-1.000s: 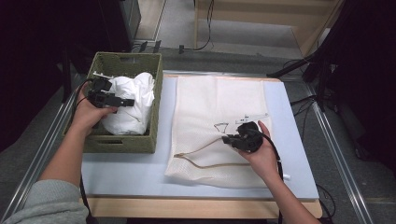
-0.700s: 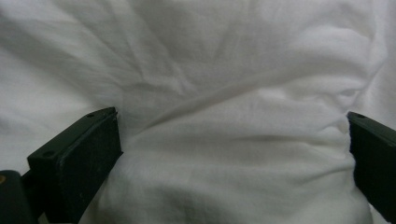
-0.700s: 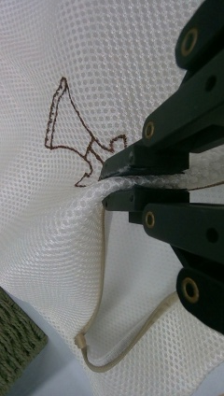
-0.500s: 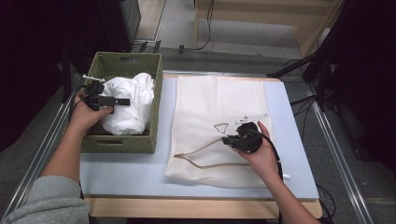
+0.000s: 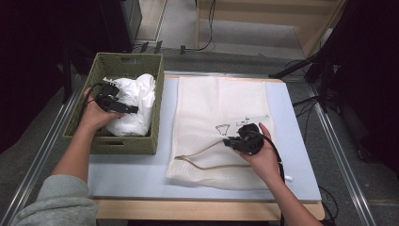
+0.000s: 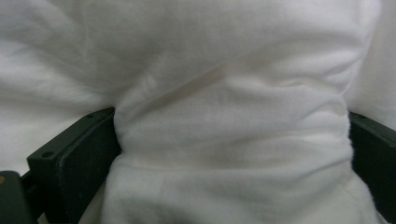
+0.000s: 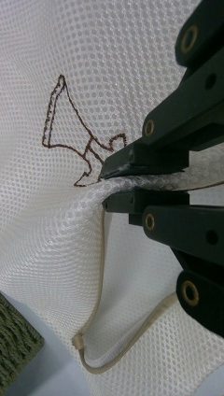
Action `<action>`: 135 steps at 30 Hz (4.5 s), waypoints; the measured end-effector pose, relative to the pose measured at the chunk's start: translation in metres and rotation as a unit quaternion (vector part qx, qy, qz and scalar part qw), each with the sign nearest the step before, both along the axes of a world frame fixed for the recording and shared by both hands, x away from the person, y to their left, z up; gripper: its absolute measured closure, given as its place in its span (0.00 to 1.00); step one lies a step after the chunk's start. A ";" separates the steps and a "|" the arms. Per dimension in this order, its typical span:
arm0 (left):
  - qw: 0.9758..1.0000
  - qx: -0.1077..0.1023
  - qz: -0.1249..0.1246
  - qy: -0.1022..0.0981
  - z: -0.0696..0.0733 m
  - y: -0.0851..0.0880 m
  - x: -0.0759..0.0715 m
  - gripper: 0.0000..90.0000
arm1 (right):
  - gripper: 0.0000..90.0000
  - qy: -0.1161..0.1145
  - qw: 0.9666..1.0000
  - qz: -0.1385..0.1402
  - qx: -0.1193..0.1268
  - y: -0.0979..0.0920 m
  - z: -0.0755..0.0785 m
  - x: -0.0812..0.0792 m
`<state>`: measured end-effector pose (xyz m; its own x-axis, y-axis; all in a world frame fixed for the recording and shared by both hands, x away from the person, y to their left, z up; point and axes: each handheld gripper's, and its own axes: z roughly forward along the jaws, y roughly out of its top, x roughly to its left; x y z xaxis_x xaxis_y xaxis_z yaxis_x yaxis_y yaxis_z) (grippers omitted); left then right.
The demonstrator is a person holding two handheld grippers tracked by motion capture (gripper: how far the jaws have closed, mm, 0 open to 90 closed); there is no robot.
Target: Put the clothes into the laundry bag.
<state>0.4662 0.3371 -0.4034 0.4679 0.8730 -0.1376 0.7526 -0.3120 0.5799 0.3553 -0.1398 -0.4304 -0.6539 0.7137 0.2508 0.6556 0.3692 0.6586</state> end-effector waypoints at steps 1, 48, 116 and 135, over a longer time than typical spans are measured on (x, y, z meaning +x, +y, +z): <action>1.000 -0.002 0.001 0.001 -0.001 0.000 0.000 0.00 | 0.92 0.001 1.000 -0.001 0.000 0.000 0.000 0.000; 0.997 -0.019 0.049 0.055 0.007 0.003 0.011 0.66 | 0.92 -0.002 1.000 -0.007 0.001 -0.003 -0.004 -0.006; 0.988 -0.076 -0.133 -0.012 0.186 -0.012 -0.066 0.67 | 0.96 0.003 1.000 -0.005 0.020 -0.004 0.005 0.001; 0.975 -0.084 -0.205 -0.019 0.206 -0.054 -0.092 0.66 | 0.97 0.000 1.000 -0.001 0.023 -0.002 0.010 0.004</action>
<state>0.3745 0.2830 -0.1974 0.7810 0.5774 -0.2380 0.5608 -0.4807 0.6741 0.3595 -0.1419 -0.4209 -0.6523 0.7032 0.2827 0.6561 0.3372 0.6752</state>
